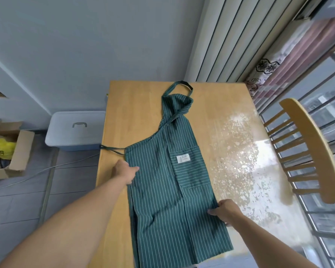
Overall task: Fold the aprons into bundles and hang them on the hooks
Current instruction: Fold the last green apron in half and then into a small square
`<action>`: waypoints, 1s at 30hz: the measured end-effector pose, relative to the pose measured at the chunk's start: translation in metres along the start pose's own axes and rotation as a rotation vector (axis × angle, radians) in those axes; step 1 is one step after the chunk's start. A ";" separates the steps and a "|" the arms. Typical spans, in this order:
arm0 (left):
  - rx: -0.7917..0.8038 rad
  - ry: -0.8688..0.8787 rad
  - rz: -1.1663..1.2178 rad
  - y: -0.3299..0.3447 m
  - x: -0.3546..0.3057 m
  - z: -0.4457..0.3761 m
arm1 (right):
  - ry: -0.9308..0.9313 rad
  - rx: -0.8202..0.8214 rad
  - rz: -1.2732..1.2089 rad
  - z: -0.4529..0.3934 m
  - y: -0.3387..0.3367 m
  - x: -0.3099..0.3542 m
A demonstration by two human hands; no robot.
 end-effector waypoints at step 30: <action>0.198 0.228 -0.742 0.006 -0.107 -0.098 | 0.009 0.057 -1.013 -0.138 -0.133 0.377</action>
Point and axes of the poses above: each hand's wrist, its own z-axis away from the middle knuckle, its own y-axis out of the palm, x = y × z, the point moved 9 cm from there along -z, towards the middle knuckle, and after that the axes turned 8 degrees about -z, right-handed, at the moved point
